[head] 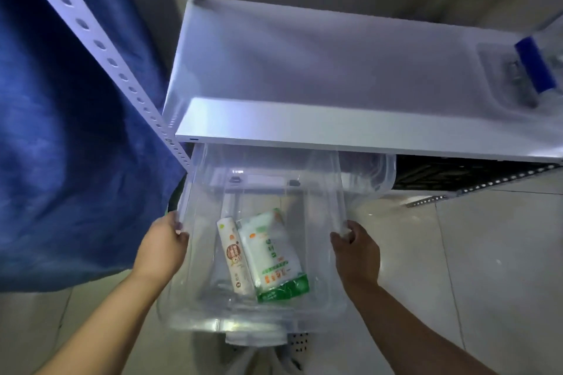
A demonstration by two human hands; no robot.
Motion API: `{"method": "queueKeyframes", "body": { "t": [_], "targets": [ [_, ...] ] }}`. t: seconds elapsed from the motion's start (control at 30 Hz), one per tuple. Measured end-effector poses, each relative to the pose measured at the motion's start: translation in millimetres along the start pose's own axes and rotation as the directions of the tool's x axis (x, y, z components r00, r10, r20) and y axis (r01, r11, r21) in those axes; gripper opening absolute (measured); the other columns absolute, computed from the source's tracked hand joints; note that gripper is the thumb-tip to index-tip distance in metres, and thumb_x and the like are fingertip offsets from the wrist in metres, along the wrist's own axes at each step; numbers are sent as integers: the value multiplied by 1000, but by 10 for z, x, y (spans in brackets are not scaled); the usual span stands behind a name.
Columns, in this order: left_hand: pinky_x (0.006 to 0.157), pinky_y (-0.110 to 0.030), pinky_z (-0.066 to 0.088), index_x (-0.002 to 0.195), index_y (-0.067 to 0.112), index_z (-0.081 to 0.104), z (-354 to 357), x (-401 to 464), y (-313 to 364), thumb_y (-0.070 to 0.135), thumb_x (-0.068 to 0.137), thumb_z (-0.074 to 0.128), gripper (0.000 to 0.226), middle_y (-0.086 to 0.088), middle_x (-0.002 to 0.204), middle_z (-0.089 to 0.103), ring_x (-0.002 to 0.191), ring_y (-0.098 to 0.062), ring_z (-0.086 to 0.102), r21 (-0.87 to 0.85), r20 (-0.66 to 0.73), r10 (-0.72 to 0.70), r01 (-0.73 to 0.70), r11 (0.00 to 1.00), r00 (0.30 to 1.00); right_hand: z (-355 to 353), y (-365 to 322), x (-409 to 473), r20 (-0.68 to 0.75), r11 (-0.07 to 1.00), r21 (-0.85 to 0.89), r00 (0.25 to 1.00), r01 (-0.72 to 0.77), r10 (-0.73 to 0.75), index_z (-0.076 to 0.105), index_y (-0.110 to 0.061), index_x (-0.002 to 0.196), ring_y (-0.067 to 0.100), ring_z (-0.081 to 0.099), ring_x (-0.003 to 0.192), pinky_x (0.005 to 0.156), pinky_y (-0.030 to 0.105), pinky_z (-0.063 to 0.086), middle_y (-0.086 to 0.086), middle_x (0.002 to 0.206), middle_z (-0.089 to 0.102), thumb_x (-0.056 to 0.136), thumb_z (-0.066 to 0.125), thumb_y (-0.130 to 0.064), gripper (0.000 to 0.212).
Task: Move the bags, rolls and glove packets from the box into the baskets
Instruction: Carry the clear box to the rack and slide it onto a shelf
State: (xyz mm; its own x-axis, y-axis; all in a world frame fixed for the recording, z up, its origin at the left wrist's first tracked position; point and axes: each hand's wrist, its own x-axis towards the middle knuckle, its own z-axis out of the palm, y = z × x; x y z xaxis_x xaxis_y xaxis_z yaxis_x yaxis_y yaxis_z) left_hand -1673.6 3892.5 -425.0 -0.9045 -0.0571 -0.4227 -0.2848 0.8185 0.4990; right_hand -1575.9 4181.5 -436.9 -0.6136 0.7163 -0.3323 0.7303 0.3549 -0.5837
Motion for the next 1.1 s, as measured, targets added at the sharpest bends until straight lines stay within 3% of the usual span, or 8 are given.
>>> {"method": "queueKeyframes", "body": {
  "t": [0.17, 0.27, 0.6, 0.73, 0.8, 0.87, 0.97, 1.1],
  "targets": [
    [52, -26, 36, 84, 16, 55, 289, 487, 18, -1, 80, 49, 19, 3, 74, 59, 69, -21, 51, -96, -110, 10, -21, 995, 994, 436, 24, 537, -43, 998, 54, 998, 44, -41, 60, -13, 118, -3, 48, 58, 61, 22, 36, -15, 61, 52, 80, 66, -20, 39],
    [62, -30, 38, 99, 17, 59, 447, 721, 34, 1, 81, 54, 24, 4, 84, 59, 77, -20, 53, -148, -179, 33, -60, 987, 983, 609, 19, 843, -72, 991, 91, 993, 102, -96, 61, -10, 116, 0, 49, 55, 54, 12, 34, -10, 58, 52, 81, 66, -17, 35],
    [82, -29, 40, 124, 8, 52, 781, 819, -107, 7, 87, 58, 38, -5, 109, 64, 92, -13, 54, -273, -265, 0, -75, 959, 964, 808, -7, 1462, -156, 946, 108, 945, 306, -288, 64, -7, 98, 4, 44, 48, 52, 5, 36, -7, 52, 45, 79, 69, -13, 20],
    [84, -34, 41, 125, 6, 50, 950, 561, -263, 14, 88, 57, 38, -13, 115, 61, 96, -21, 55, -342, -232, -152, 65, 937, 961, 796, 75, 1341, -106, 971, 50, 968, 234, -228, 58, -9, 118, 22, 63, 83, 77, 28, 47, 7, 93, 66, 86, 63, -30, 39],
    [85, -40, 45, 119, 3, 51, 1047, 372, -311, 17, 90, 54, 33, -18, 107, 62, 90, -28, 58, -408, -195, -270, 172, 897, 943, 775, 237, 1125, -97, 980, -79, 977, 184, -191, 61, -11, 110, 29, 62, 91, 73, 31, 43, 11, 104, 65, 89, 55, -37, 35],
    [83, -44, 50, 109, 2, 50, 1124, 202, -289, 14, 92, 50, 21, -19, 92, 62, 76, -29, 60, -559, -108, -371, 253, 790, 922, 745, 419, 841, -72, 977, -167, 987, 130, -144, 61, -12, 92, 28, 60, 77, 65, 29, 36, 11, 93, 66, 90, 51, -40, 30],
    [64, -30, 56, 97, 1, 49, 1158, 114, -182, 3, 92, 46, 6, -13, 77, 56, 61, -21, 60, -729, -19, -446, 293, 618, 895, 699, 514, 609, -39, 989, -147, 999, 29, -35, 61, -9, 89, 30, 62, 77, 64, 28, 34, 12, 87, 69, 90, 53, -35, 27],
    [55, -14, 54, 91, 1, 49, 1016, 235, -3, 1, 92, 45, 4, -16, 79, 52, 66, -27, 57, -790, -50, -412, 217, 573, 910, 650, 295, 752, -62, 1000, 8, 998, 24, -24, 59, -8, 75, 24, 51, 63, 51, 22, 30, 3, 62, 56, 88, 59, -28, 24]
  ]
}}
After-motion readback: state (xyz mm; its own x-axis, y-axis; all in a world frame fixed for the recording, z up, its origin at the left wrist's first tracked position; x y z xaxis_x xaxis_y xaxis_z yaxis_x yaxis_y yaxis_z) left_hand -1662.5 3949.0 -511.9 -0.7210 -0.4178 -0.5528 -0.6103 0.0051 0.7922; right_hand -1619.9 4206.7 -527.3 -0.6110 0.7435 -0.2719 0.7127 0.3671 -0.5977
